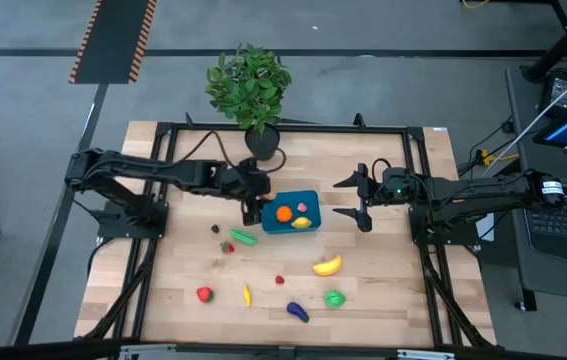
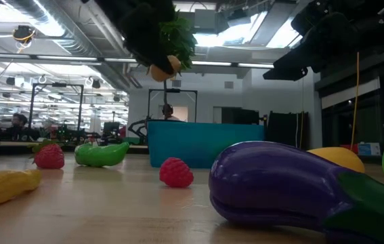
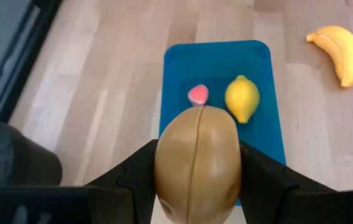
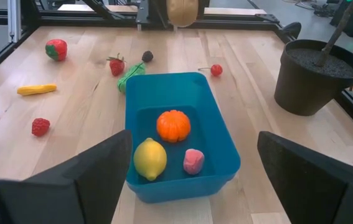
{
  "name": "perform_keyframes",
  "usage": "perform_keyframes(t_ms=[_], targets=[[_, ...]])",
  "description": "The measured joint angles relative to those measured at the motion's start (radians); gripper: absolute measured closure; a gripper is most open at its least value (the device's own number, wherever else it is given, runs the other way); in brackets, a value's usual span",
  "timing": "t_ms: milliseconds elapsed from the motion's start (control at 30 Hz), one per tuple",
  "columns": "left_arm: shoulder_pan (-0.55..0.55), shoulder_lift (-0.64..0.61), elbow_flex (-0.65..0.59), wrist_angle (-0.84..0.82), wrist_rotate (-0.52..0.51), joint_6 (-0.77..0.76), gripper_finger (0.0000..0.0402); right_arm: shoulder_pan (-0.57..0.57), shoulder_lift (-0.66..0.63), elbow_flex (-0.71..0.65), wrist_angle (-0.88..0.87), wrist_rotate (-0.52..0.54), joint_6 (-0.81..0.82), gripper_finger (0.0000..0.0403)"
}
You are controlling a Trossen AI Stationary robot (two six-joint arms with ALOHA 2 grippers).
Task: Pick and placing Produce into tupperware
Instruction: Put the brown potato into the blue bin
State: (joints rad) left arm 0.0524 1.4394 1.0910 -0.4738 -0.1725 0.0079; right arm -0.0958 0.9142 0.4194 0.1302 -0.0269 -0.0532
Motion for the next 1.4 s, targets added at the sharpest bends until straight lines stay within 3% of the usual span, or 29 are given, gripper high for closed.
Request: perform_keyframes(t_ms=[233, 467, 1033, 1400], targets=[[0.016, 0.075, 0.060, -0.071, 0.084, 0.006, 0.0233, 0.000, 0.000, 0.000, -0.001, 0.000, 0.000, 0.0055], [0.015, 0.114, 0.088, -0.119, 0.094, 0.022, 0.0233, 0.000, 0.000, 0.000, -0.003, 0.000, 0.000, 0.0055], [-0.004, 0.160, 0.086, -0.019, 0.194, -0.005, 0.0233, 0.000, 0.000, 0.000, -0.006, 0.000, 0.000, 0.0055], [0.000, 0.284, 0.088, 0.066, 0.268, 0.002, 0.0233, 0.000, 0.007, 0.000, -0.003, 0.000, 0.000, 0.0055]])
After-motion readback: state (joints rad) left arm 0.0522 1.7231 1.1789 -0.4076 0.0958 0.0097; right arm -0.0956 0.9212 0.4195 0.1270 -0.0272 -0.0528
